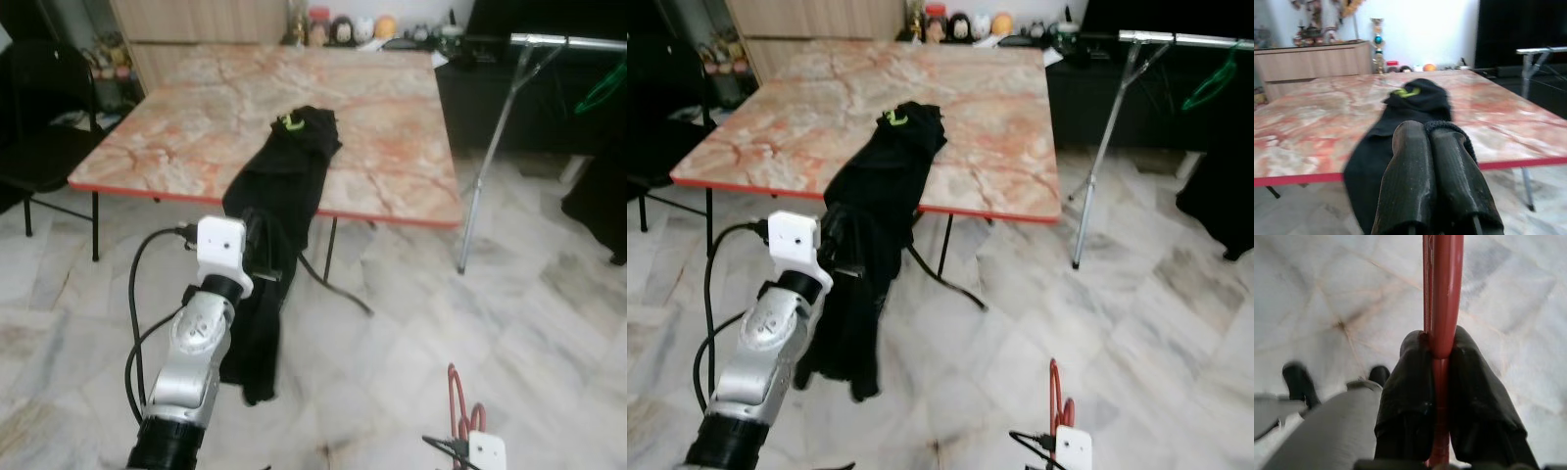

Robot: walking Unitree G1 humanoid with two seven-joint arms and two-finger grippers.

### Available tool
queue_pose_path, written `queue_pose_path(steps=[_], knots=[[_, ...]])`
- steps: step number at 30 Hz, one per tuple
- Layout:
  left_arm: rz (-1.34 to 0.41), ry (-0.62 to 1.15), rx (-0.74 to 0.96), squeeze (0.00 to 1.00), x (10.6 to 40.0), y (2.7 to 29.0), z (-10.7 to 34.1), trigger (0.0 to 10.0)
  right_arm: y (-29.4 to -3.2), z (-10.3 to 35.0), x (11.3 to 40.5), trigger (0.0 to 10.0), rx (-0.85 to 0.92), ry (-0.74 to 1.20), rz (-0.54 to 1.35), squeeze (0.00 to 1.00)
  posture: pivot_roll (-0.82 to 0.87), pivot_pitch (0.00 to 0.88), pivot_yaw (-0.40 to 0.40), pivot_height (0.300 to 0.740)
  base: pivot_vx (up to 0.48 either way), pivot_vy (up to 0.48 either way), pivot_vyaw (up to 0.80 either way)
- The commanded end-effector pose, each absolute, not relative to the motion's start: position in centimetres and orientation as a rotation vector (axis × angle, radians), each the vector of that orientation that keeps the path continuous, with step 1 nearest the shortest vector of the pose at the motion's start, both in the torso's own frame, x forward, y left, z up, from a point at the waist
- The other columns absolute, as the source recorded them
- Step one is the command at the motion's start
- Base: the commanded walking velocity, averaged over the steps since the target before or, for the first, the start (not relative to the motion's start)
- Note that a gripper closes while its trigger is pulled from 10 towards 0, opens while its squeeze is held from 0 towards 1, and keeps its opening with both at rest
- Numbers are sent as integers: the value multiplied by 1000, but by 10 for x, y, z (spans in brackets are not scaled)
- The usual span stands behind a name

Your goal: Hang hanger

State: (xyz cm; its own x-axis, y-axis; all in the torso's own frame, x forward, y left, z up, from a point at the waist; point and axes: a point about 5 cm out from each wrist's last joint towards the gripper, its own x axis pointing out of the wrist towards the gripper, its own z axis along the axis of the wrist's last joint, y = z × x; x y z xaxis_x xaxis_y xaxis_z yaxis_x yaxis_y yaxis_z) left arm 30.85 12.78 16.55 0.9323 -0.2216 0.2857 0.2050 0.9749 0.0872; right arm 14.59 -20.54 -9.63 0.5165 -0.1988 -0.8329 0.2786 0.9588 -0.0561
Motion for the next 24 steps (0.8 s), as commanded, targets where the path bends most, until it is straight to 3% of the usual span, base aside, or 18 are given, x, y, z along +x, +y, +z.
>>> queue_pose_path(steps=[1,6,12,15,24], knots=[[-208,-350,50,0,310,131,181,10000,-198,-98,146,10000,99,994,-274,0,-95,42,-5,740,416,0,-763],[-208,-392,36,0,314,131,196,10000,-196,-96,151,10000,96,989,-263,0,-88,29,-1,740,411,0,-693],[-226,-487,24,0,327,126,235,10000,-196,-95,154,10000,98,978,-259,0,-84,18,0,740,409,0,0],[-250,-610,43,0,340,122,283,10000,-196,-96,151,10000,91,991,-249,0,-69,5,1,740,406,0,0],[-258,-690,102,0,374,111,348,10000,-194,-95,154,10000,106,975,-253,0,-46,1,2,740,393,0,0]])
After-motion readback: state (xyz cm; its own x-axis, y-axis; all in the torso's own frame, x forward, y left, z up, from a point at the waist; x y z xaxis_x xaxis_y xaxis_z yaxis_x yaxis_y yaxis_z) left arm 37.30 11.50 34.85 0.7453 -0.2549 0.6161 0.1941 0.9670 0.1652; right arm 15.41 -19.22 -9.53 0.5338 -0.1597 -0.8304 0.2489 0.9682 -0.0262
